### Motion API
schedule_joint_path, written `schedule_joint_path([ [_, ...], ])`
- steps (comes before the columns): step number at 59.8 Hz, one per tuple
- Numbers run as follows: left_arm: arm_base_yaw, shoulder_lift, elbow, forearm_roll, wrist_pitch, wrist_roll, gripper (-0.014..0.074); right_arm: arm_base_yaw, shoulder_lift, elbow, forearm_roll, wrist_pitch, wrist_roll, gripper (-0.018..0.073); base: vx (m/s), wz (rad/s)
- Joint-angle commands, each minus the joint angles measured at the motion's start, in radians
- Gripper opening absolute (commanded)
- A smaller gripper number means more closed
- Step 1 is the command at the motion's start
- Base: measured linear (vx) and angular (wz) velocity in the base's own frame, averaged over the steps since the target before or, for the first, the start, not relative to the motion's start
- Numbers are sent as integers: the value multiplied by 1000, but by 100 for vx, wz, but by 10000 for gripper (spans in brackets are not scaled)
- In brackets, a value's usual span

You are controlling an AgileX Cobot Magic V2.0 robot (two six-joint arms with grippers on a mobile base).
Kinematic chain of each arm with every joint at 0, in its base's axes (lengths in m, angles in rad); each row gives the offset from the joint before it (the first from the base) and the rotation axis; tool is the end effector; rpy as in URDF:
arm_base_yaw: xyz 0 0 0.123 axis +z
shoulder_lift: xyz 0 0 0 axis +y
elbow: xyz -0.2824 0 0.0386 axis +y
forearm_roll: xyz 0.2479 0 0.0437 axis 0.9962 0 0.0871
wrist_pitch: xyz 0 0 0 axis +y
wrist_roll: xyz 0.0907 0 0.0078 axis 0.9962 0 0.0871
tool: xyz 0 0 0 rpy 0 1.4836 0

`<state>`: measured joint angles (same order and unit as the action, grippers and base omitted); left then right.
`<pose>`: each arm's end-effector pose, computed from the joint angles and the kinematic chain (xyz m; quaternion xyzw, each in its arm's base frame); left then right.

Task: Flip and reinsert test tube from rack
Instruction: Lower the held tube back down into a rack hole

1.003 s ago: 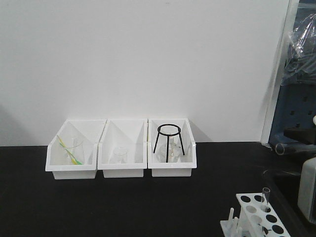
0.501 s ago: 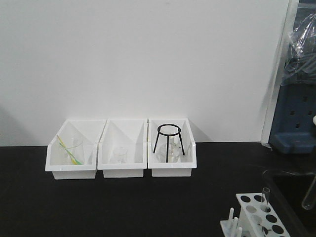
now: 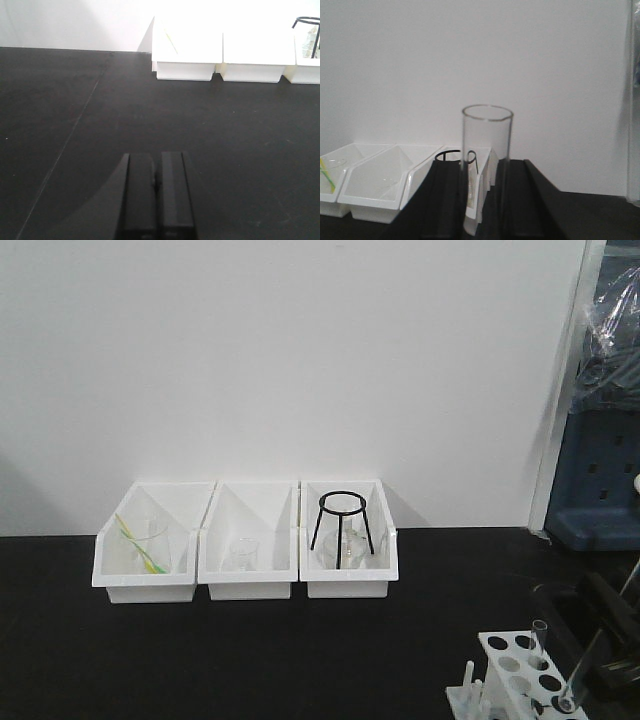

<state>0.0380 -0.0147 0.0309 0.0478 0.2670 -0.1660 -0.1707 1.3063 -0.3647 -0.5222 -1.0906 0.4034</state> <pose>0.0548 0.0032 0.1793 -0.0649 0.7701 -0.0211 0.6343 0.2286 0.0014 0.2451 -0.0740 0.6452 0.1358 0.7482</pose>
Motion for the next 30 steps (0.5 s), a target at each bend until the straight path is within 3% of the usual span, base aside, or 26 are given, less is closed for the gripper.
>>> schedule_joint_path([
  [1,-8,-3,2,-4,-80,0,-6,-6,60,-22,19,-179,-15,-6,0,0],
  [5,-8,-3,2,-4,-80,0,-6,-6,131,-22,42,-252,-21,-6,0,0],
  [17,-8,-3,2,-4,-80,0,-6,-6,206,-77,6,-252,-87,-6,0,0],
  [30,-8,-3,2,-4,-80,0,-6,-6,169,-163,-49,-252,-23,-6,0,0],
])
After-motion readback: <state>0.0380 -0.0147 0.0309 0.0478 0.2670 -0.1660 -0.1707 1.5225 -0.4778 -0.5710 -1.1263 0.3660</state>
